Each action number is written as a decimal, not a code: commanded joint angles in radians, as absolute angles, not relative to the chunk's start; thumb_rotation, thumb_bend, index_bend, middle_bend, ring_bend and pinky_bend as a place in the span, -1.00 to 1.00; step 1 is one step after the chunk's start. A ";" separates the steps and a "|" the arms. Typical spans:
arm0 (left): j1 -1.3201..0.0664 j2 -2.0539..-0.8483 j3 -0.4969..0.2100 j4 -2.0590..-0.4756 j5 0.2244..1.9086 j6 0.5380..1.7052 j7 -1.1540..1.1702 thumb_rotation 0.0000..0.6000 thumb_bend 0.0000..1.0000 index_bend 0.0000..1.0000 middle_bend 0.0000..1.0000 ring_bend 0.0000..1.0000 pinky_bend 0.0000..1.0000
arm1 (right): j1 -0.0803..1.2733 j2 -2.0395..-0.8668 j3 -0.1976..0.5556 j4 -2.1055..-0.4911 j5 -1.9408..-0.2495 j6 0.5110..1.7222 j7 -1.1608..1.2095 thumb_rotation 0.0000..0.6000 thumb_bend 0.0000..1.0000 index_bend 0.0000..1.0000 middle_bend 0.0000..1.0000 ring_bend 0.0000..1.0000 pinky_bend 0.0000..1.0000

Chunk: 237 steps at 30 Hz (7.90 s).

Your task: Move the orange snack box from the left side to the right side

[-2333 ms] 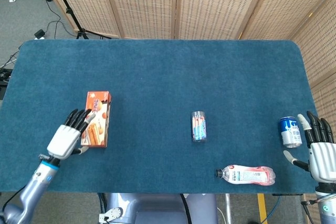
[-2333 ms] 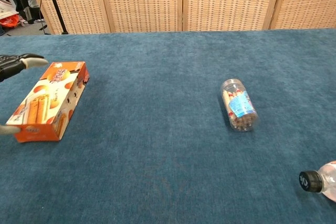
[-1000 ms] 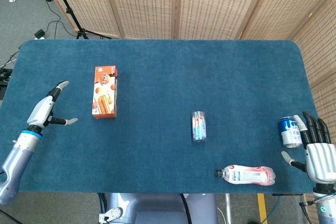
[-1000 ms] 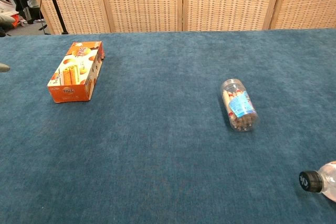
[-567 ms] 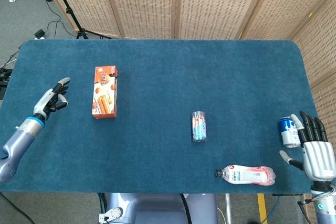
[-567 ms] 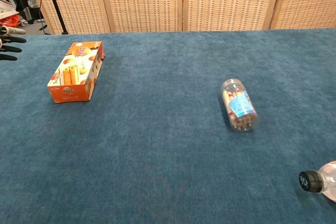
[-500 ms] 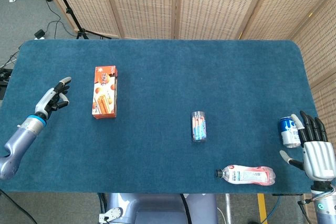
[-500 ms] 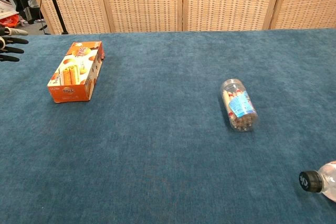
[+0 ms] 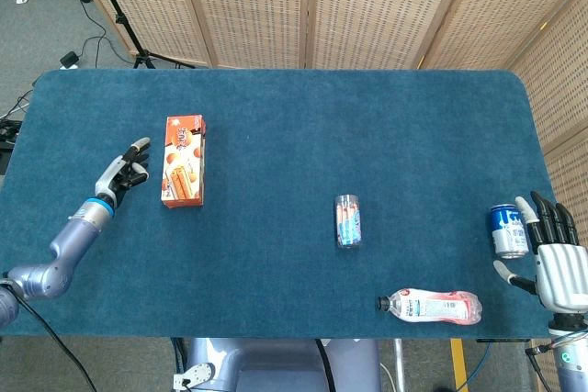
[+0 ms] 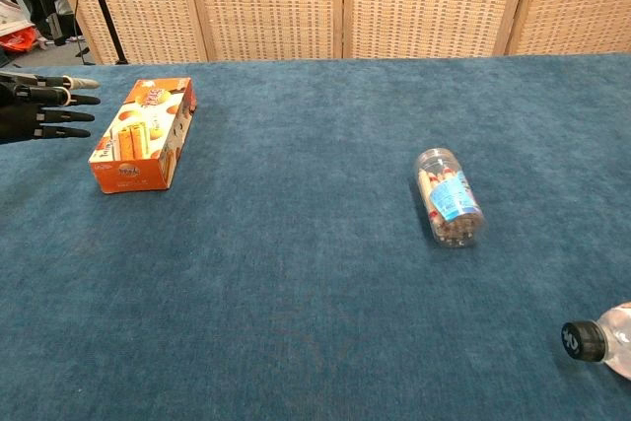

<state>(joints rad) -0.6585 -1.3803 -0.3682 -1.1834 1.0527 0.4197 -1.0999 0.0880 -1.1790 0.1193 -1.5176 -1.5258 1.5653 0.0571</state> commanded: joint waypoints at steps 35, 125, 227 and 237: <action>-0.910 -1.688 -0.426 -1.257 0.697 0.600 -0.533 1.00 1.00 -1.00 -1.00 -1.00 -1.00 | 0.090 -1.158 0.134 -1.508 -1.476 1.536 0.118 1.00 -1.00 -1.00 -1.00 -1.00 -1.00; -0.166 -1.037 -0.105 -1.773 1.343 1.450 -0.062 1.00 -1.00 -1.00 -1.00 -1.00 -1.00 | 0.883 -1.350 0.326 -1.678 -1.302 0.769 -0.301 1.00 -1.00 -1.00 -1.00 -1.00 -1.00; -0.206 -1.048 -0.167 -1.706 1.212 1.296 -0.100 1.00 -1.00 -1.00 -1.00 -1.00 -1.00 | 1.379 -2.019 0.281 -0.423 -1.101 0.404 -0.270 1.00 1.00 -0.38 -0.63 -0.88 -0.76; -0.204 -1.051 -0.160 -1.717 1.231 1.307 -0.086 1.00 -1.00 -1.00 -1.00 -1.00 -1.00 | 1.310 -1.936 0.267 -0.448 -1.036 0.321 -0.347 1.00 1.00 -0.31 -0.52 -0.77 -0.56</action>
<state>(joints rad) -0.2042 -1.0502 -0.1606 -1.7158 1.2293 1.3058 -0.0879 1.3262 -1.9567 0.2698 -0.4274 -1.0501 0.3245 -0.3343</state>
